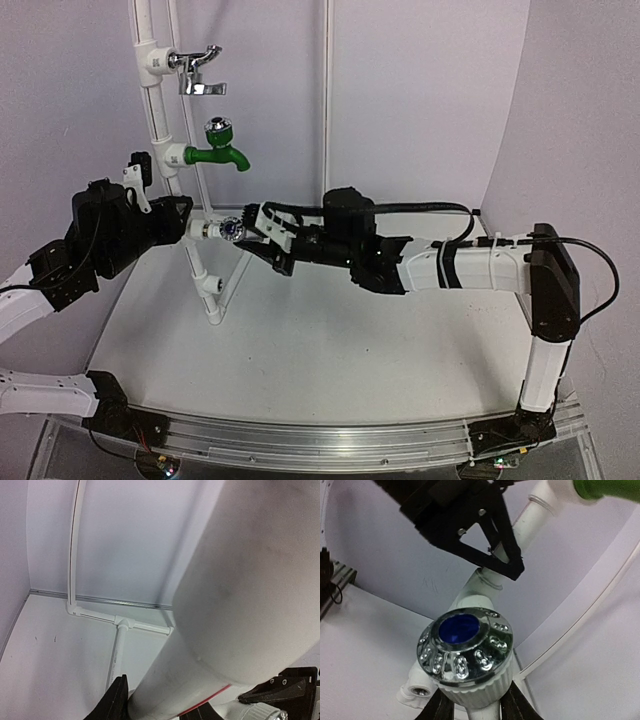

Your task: Install the water faucets

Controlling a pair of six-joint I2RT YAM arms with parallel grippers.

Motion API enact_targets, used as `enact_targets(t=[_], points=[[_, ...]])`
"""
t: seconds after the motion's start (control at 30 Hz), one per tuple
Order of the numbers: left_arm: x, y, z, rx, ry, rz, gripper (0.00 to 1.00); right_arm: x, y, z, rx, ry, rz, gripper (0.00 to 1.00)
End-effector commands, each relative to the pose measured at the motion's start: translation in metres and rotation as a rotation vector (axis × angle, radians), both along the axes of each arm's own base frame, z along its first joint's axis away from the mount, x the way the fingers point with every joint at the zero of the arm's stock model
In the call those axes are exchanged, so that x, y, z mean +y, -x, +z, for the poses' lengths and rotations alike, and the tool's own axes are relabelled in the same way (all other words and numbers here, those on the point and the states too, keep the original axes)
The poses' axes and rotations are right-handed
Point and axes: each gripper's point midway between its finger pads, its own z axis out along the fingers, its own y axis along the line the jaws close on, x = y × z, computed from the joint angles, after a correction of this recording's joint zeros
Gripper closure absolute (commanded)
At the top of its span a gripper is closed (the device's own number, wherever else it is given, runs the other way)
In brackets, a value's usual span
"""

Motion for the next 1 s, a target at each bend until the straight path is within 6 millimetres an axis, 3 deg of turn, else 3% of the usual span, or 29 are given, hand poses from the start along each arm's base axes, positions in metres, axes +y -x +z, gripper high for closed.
enact_targets(t=[0.0, 0.17, 0.37, 0.5, 0.57, 0.7, 0.8, 0.97], points=[[-0.039, 0.019, -0.019, 0.129, 0.111, -0.191, 1.00, 0.009, -0.003, 0.015, 0.528, -0.183, -0.018, 0.73], [-0.040, 0.020, -0.020, 0.132, 0.118, -0.197, 1.00, 0.018, -0.012, 0.014, 1.064, -0.320, 0.005, 0.99], [-0.040, 0.021, -0.022, 0.133, 0.121, -0.200, 1.00, 0.020, -0.025, 0.008, 1.837, -0.480, 0.184, 1.00], [-0.041, 0.021, -0.023, 0.138, 0.121, -0.206, 1.00, 0.013, -0.032, 0.004, 2.160, -0.590, 0.381, 0.95], [-0.041, 0.021, -0.023, 0.138, 0.123, -0.203, 1.00, 0.010, -0.034, 0.010, 2.162, -0.617, 0.454, 0.87], [-0.038, 0.022, -0.024, 0.136, 0.125, -0.195, 1.00, -0.003, -0.033, 0.014, 2.011, -0.614, 0.417, 0.57], [-0.037, 0.023, -0.024, 0.132, 0.125, -0.194, 1.00, -0.024, -0.031, 0.010, 1.837, -0.590, 0.349, 0.39], [-0.037, 0.024, -0.023, 0.131, 0.124, -0.202, 1.00, -0.060, -0.012, 0.012, 1.346, -0.481, 0.221, 0.18]])
